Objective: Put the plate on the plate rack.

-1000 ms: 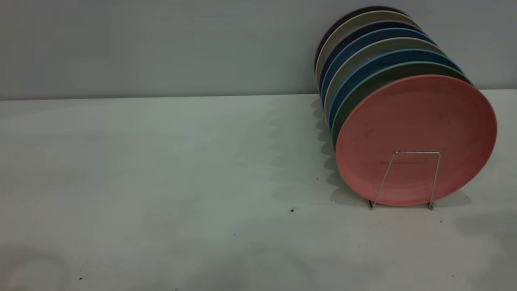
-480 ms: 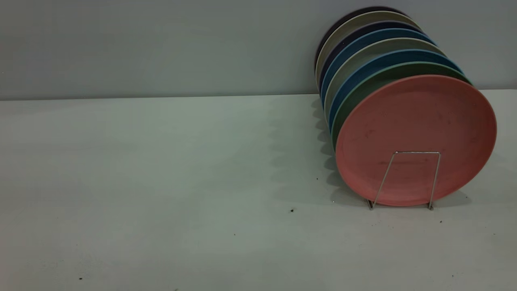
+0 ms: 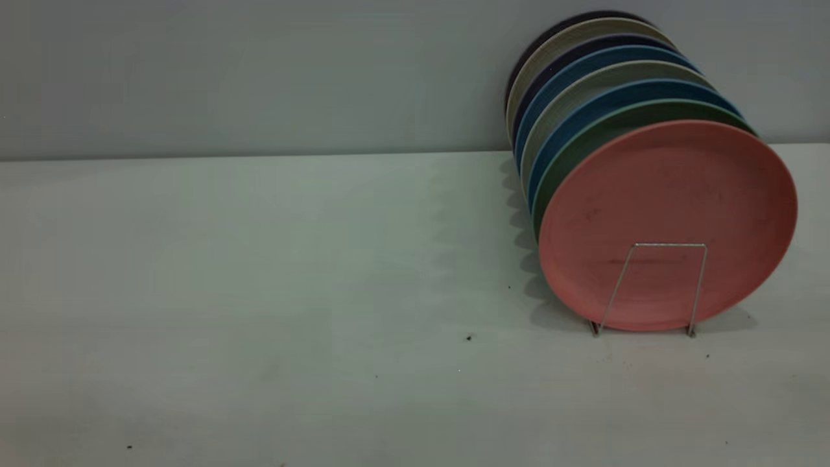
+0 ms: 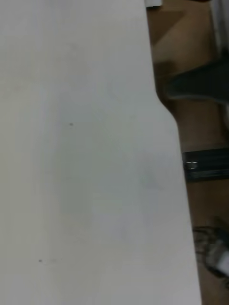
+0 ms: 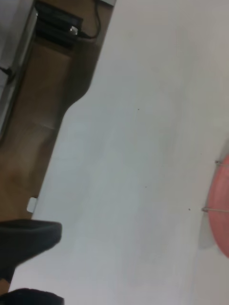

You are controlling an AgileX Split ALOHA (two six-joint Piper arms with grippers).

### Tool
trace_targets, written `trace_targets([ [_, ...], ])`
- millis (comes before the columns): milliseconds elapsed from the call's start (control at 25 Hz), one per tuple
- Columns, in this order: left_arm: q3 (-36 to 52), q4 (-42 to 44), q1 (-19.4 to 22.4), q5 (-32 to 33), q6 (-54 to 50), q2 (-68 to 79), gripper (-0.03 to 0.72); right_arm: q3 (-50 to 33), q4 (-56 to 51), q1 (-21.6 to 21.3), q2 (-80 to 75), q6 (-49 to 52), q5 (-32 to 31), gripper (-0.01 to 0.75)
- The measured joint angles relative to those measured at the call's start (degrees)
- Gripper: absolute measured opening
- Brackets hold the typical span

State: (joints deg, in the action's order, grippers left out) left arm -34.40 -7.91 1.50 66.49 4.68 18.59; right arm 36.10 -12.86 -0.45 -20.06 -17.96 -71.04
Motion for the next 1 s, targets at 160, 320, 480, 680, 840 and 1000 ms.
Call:
trace_targets([
  [160,1.3,0.0,0.0,0.0,-0.1,-6.3,0.445,-4.5,0.9,0.0,4.1,-0.1,0.6,0.276],
  [320,2.8,1.6,0.0,0.0,-0.1,-10.6,0.445,-7.7,1.7,0.0,6.0,-0.2,3.5,0.276],
  [480,4.5,2.6,0.0,0.0,-0.2,-11.9,0.445,-8.2,2.8,0.0,6.4,-0.2,4.7,0.276],
  [680,6.2,3.3,0.0,-1.1,-1.8,-11.9,0.445,-8.6,4.4,0.0,6.5,0.5,5.5,0.276],
  [840,6.6,4.3,0.0,-1.4,-3.0,-11.9,0.445,-8.6,5.0,1.5,6.5,1.4,5.5,0.276],
  [1000,6.6,5.4,-0.2,-1.7,-3.0,-11.9,0.445,-8.6,6.8,4.5,6.5,3.6,5.7,0.276],
])
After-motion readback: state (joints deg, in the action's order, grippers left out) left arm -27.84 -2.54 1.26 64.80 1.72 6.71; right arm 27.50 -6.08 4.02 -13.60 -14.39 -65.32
